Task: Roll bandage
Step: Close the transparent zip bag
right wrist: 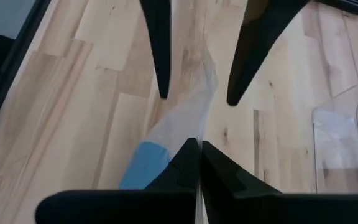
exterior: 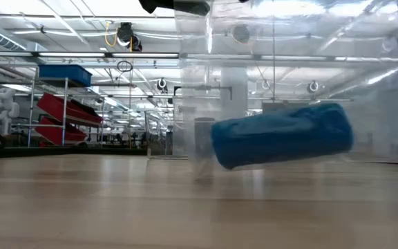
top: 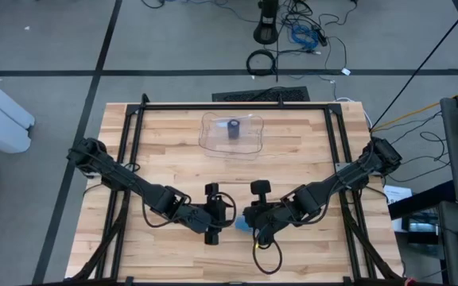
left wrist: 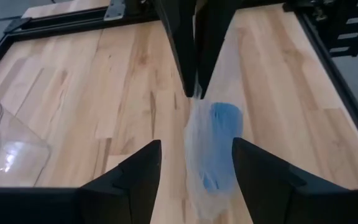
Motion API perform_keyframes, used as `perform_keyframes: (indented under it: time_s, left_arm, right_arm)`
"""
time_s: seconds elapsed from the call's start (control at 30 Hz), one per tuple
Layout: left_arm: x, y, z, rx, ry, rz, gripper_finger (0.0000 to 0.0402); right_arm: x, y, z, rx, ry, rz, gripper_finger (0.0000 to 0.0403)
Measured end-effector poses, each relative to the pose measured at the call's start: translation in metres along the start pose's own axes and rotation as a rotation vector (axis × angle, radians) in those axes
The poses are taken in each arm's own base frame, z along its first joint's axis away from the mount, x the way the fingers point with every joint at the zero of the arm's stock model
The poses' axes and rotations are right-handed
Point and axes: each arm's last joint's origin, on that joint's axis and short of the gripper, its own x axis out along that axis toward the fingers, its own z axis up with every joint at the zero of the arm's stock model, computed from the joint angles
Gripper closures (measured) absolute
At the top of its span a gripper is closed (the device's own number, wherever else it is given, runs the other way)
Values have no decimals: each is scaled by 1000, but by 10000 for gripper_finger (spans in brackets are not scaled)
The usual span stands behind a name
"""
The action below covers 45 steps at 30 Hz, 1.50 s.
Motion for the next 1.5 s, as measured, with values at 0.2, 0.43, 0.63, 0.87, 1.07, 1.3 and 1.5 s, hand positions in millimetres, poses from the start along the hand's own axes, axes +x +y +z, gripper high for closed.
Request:
perform_keyframes:
  time_s: [0.2,0.43,0.63,0.87,1.07,1.3,1.5]
  left_arm:
    - [0,1,-1,-7,7,8,199]
    - [1,2,-1,0,6,20,269]
    - [1,0,-1,28,19,-54,387]
    - [0,-1,-2,25,35,-76,398]
    - [0,-1,-2,-5,36,-77,399]
    - [1,0,-3,-24,48,-74,400]
    - [0,-1,-3,-26,42,-77,401]
  right_arm:
    - [1,-1,2,5,-12,26,403]
    - [1,0,1,6,0,57,403]
    - [1,0,1,9,1,70,403]
    - [1,0,6,34,-53,40,397]
    - [-3,6,14,-49,-154,-19,333]
    - [-4,9,10,-50,-111,27,200]
    - [1,11,8,-8,-94,21,152]
